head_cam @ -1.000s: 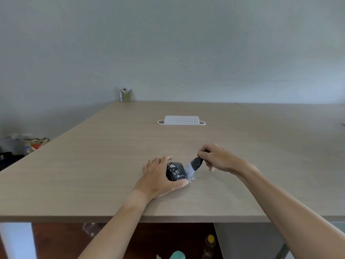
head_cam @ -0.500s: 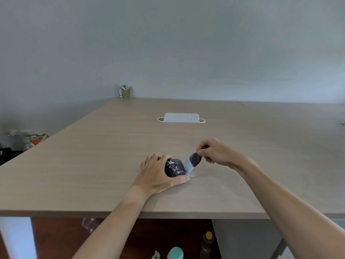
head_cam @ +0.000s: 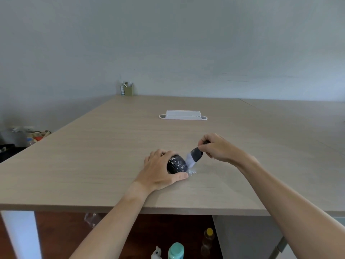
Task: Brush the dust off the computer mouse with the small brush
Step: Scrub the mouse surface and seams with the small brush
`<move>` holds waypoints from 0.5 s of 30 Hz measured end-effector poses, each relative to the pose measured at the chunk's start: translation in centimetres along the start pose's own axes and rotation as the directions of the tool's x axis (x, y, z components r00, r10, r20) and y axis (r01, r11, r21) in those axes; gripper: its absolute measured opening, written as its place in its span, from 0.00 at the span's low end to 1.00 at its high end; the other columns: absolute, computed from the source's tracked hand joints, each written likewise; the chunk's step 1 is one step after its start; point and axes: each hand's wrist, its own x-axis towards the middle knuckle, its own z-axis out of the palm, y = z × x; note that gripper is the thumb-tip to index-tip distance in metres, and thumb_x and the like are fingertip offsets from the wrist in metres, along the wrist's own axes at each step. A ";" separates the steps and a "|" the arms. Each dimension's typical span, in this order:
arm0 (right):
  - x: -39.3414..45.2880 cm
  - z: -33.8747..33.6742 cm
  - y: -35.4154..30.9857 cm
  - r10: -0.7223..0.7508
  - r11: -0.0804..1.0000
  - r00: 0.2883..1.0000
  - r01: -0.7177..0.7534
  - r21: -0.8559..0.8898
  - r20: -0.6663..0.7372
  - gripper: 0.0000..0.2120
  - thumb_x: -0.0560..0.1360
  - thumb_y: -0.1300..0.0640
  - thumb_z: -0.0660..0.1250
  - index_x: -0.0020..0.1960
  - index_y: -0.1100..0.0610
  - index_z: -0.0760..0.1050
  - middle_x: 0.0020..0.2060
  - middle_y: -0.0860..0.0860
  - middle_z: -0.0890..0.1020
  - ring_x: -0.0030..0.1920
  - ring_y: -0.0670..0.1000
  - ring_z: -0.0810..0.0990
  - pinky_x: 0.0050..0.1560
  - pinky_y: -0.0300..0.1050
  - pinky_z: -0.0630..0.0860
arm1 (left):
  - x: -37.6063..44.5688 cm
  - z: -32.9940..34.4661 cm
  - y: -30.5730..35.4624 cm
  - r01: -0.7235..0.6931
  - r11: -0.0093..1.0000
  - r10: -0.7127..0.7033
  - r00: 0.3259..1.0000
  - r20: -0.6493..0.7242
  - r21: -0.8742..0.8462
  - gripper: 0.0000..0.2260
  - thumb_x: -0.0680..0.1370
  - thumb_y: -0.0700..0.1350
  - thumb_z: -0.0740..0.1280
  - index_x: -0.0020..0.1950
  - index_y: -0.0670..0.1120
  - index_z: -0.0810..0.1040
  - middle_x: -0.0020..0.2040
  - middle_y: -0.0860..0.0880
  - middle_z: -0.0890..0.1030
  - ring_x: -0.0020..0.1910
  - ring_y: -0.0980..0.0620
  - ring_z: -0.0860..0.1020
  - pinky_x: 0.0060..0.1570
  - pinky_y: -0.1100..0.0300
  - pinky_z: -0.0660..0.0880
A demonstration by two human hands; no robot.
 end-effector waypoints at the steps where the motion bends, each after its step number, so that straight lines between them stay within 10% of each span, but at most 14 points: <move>1: 0.0 0.0 -0.1 0.005 1.000 1.000 -0.005 0.030 -0.006 0.08 0.73 0.66 0.62 0.37 0.58 0.76 0.29 0.54 0.74 0.30 0.52 0.69 0.31 0.43 0.65 | 0.1 0.1 -0.1 0.007 1.000 -0.007 1.000 -0.012 -0.005 0.35 0.61 0.75 0.64 0.65 0.64 0.68 0.60 0.58 0.68 0.63 0.55 0.64 0.61 0.58 0.56; 7: 0.0 1.3 -0.4 0.023 0.955 0.998 -0.040 0.292 0.061 0.09 0.75 0.69 0.61 0.39 0.60 0.73 0.32 0.56 0.74 0.29 0.51 0.69 0.28 0.43 0.65 | -0.3 -0.3 0.2 -0.052 0.996 0.056 0.996 0.064 -0.066 0.30 0.67 0.64 0.61 0.69 0.60 0.66 0.67 0.60 0.69 0.69 0.54 0.64 0.63 0.59 0.54; 15: 0.0 0.2 0.2 0.006 0.998 0.999 -0.008 -0.065 -0.041 0.10 0.72 0.65 0.62 0.36 0.54 0.76 0.31 0.46 0.76 0.33 0.48 0.72 0.35 0.42 0.66 | -0.1 -0.2 0.0 -0.034 0.997 0.035 0.999 0.020 -0.070 0.26 0.66 0.65 0.64 0.64 0.63 0.69 0.62 0.59 0.70 0.64 0.53 0.66 0.63 0.56 0.57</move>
